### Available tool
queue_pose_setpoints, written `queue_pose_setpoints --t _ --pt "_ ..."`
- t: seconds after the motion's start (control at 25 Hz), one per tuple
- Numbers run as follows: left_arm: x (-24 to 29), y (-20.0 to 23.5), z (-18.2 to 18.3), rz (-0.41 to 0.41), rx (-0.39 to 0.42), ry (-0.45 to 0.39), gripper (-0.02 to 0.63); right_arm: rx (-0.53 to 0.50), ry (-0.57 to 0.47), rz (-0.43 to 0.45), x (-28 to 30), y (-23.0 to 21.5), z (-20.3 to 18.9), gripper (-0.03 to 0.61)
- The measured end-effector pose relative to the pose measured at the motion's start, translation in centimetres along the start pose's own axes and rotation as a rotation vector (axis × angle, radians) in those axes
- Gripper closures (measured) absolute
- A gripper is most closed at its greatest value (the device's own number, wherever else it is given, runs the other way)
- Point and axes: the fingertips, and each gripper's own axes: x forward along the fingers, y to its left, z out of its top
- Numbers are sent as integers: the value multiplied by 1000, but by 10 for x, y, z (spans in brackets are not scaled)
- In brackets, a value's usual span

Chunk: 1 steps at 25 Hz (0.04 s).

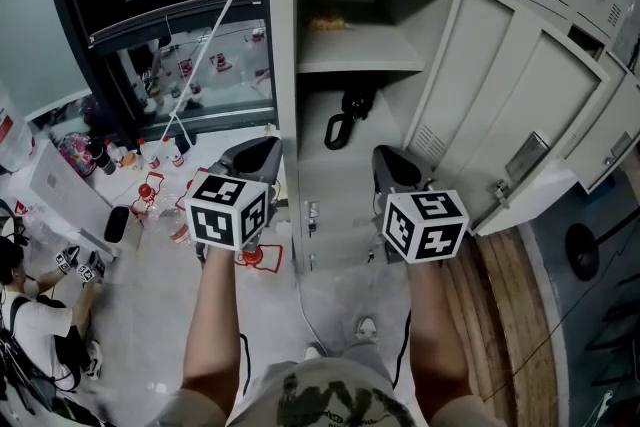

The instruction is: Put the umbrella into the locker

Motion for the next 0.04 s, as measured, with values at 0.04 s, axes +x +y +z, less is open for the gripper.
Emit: queue_pose_setpoints --t 0.04 --pt "0 -1 -1 -4 -3 1 607 1 0 1 0 0 0 581"
